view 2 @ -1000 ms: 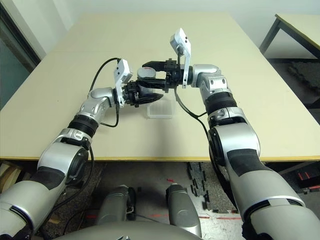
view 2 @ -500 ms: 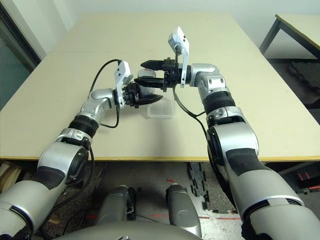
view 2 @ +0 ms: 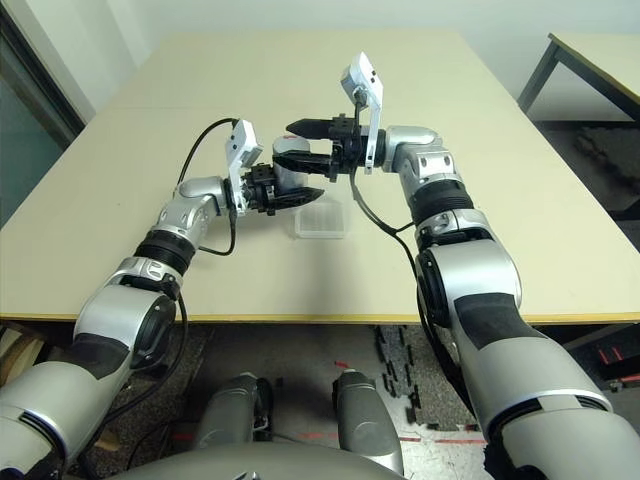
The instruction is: Pour the medicine from the bottle into the box.
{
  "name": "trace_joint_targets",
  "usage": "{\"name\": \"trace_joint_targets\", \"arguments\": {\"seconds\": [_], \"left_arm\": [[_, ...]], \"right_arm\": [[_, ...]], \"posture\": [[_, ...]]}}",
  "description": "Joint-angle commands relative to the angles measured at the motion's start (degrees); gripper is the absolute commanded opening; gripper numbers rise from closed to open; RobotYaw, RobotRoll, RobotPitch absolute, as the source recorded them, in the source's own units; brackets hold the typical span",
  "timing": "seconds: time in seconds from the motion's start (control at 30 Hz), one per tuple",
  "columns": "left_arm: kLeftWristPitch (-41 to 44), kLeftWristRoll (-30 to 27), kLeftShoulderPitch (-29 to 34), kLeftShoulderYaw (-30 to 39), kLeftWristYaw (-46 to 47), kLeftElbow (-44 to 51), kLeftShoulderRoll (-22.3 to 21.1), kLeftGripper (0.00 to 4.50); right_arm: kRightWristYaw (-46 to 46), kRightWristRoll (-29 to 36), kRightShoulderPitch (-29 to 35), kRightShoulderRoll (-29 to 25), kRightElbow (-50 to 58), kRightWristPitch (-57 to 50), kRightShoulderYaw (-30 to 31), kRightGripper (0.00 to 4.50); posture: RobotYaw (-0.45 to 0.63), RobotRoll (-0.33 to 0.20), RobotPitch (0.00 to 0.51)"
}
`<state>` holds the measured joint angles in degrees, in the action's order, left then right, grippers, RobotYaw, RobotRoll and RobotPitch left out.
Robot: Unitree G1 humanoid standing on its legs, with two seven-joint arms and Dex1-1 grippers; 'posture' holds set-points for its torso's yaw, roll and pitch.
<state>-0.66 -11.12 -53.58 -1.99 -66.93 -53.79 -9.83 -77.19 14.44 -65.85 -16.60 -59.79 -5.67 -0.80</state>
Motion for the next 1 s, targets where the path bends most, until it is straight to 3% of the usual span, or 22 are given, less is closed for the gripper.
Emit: {"name": "trace_joint_targets", "arguments": {"seconds": [0.03,0.47,1.0], "left_arm": [[-0.7,-1.3,0.0,0.7,-3.0,2.7,-0.8,2.70],[-0.5,-0.9,0.5,1.6,-2.9,2.5,-1.0,2.70],[-0.8,-0.8,-0.1,2.3,-2.1,1.2,-1.1,2.70]], "right_arm": [[2.7,-1.0,0.0,-3.6,-2.9,0.6,-1.9,4.50],[3.0,-1.8,-0.1,-7.0,-5.8,1.2,-3.1,4.50],[-2.5,-2.7,0.6,-7.5,-5.0,0.0,-2.8,4.50]], "posture": [[-0.20,0.000,0.020],[-0.20,0.000,0.029],[-0.19,0.000,0.030]]}}
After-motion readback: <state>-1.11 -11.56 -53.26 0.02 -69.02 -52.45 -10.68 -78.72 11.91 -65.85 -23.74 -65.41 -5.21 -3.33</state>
